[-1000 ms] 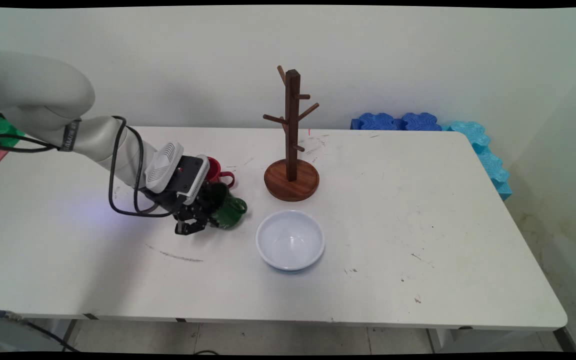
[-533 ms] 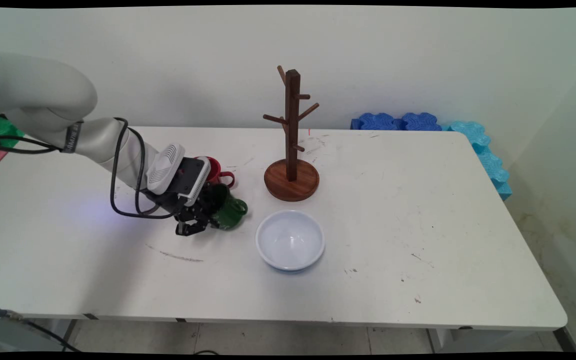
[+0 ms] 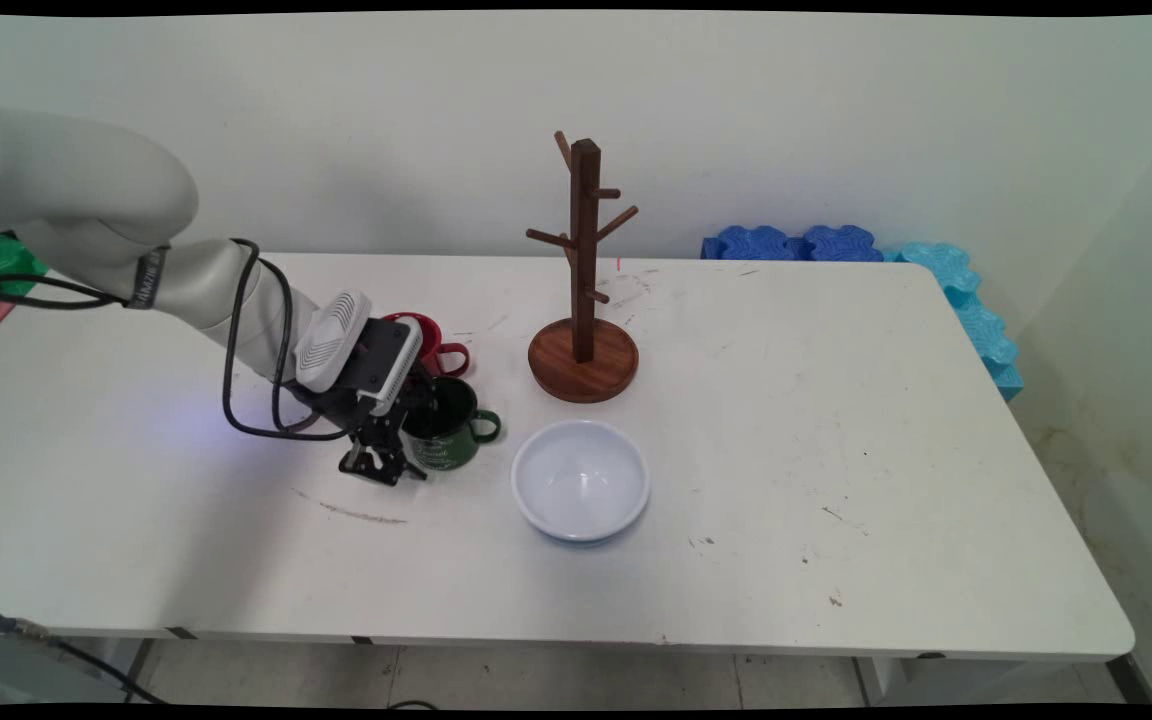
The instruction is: Place the picked object on the table
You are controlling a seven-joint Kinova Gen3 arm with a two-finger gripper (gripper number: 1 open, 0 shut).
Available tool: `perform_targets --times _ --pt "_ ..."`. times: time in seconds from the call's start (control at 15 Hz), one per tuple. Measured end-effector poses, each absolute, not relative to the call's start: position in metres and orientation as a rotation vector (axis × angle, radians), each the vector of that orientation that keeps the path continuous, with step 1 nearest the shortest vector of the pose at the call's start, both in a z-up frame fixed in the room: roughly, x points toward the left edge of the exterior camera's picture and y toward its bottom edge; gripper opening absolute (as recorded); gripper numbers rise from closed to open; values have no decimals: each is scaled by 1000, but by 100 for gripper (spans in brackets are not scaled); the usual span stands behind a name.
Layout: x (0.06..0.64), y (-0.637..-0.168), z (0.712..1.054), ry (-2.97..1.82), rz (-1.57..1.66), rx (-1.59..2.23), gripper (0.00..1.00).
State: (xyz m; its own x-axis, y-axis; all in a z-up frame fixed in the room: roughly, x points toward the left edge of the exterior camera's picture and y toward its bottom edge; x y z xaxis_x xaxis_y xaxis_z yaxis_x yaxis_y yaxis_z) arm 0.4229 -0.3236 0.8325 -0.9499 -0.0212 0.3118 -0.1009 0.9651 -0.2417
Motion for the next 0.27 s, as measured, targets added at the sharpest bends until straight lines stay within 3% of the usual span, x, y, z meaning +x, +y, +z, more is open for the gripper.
perform_targets --times 0.27 --pt "423 -323 832 -2803 366 88 100"
